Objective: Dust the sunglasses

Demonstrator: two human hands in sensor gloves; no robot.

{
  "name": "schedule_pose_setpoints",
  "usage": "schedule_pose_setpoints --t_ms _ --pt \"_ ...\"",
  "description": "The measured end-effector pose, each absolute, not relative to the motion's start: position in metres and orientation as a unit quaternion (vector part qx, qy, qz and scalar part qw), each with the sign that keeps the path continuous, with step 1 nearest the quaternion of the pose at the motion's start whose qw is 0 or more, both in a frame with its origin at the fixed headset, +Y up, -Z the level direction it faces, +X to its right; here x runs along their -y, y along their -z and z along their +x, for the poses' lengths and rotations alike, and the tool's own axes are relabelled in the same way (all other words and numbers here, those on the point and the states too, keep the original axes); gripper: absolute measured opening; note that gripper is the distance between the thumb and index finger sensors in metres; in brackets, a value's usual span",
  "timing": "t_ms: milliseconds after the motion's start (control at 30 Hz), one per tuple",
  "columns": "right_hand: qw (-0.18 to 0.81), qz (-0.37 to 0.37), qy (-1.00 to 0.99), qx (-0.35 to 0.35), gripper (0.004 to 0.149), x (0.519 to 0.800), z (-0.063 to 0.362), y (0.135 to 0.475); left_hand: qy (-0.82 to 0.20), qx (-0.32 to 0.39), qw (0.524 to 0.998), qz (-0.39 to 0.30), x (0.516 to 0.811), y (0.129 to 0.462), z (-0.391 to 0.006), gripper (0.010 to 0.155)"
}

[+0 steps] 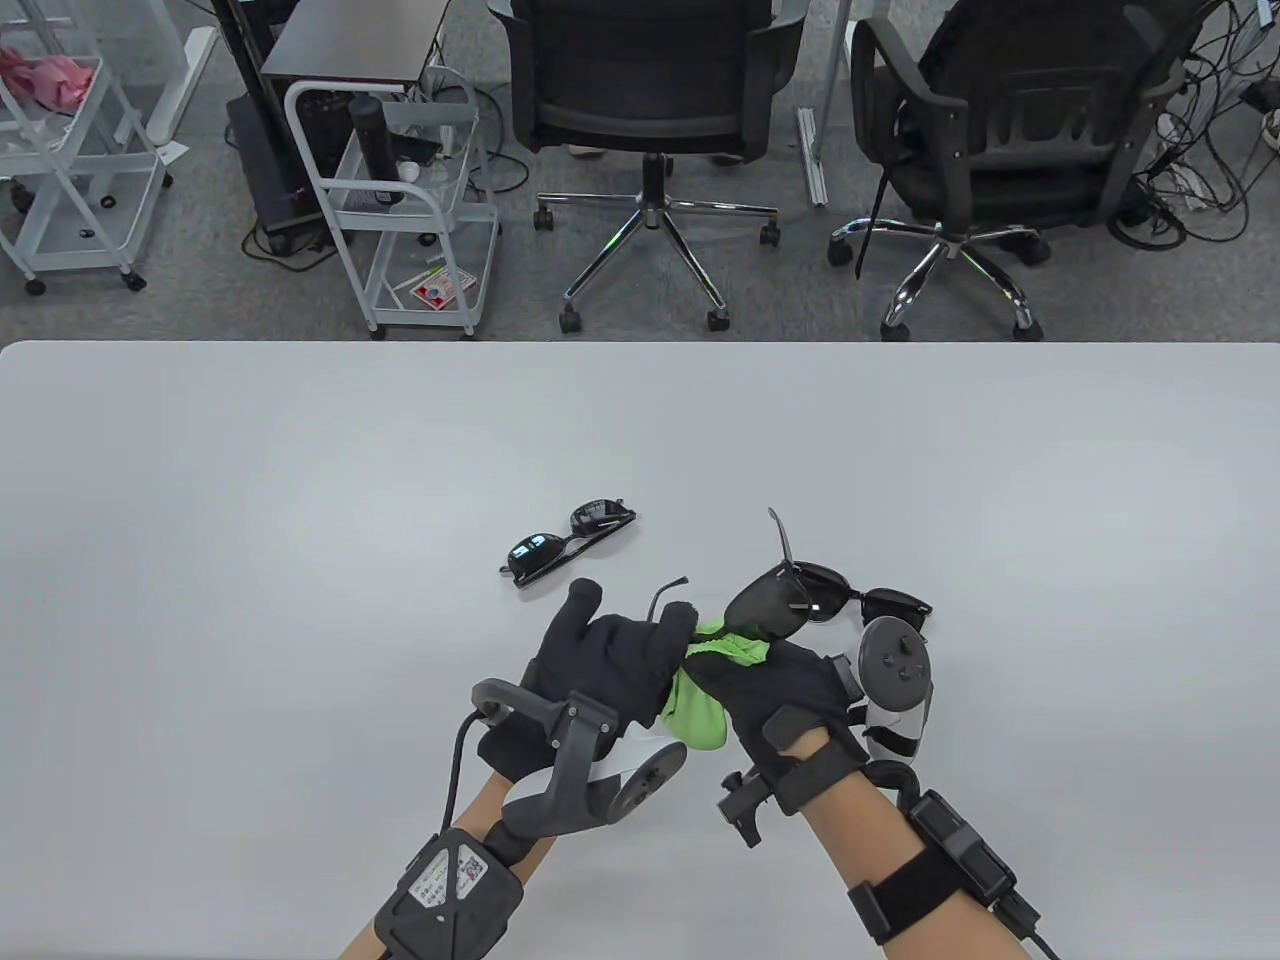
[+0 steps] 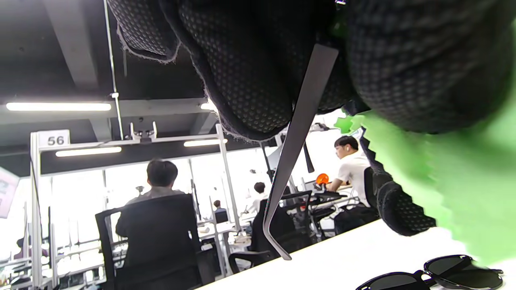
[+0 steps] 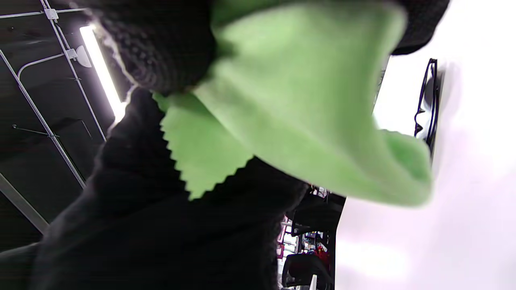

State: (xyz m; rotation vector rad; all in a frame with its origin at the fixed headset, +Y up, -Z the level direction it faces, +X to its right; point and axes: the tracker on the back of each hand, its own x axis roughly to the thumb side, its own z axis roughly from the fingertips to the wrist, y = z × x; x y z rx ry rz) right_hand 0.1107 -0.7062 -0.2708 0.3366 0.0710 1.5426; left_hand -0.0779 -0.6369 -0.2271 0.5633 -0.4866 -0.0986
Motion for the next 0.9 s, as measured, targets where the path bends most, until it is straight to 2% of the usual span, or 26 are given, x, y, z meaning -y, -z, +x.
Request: schedule_pose_setpoints --t_ms 133,367,533,667,800,900 --pt "0.711 0.172 -0.676 -0.093 0.045 0.71 0.106 0.272 0.054 0.23 0.935 0.266 0.641 0.232 -0.087 0.085" --pt "0.662 0.148 -0.734 -0.021 0.039 0.7 0.11 0.27 0.049 0.238 0.93 0.277 0.638 0.228 -0.082 0.085" --pt "0.65 0.127 -0.749 0.015 0.041 0.697 0.114 0.267 0.025 0.24 0.932 0.27 0.637 0.227 -0.08 0.083" --pt "0.675 0.126 -0.727 0.002 0.041 0.7 0.114 0.268 0.028 0.236 0.932 0.273 0.636 0.227 -0.08 0.083" --pt "0.735 0.133 -0.663 -0.055 0.043 0.709 0.108 0.269 0.045 0.228 0.931 0.281 0.638 0.229 -0.08 0.086" --pt "0.711 0.133 -0.689 -0.045 0.042 0.708 0.107 0.271 0.077 0.233 0.925 0.288 0.641 0.226 -0.075 0.088"
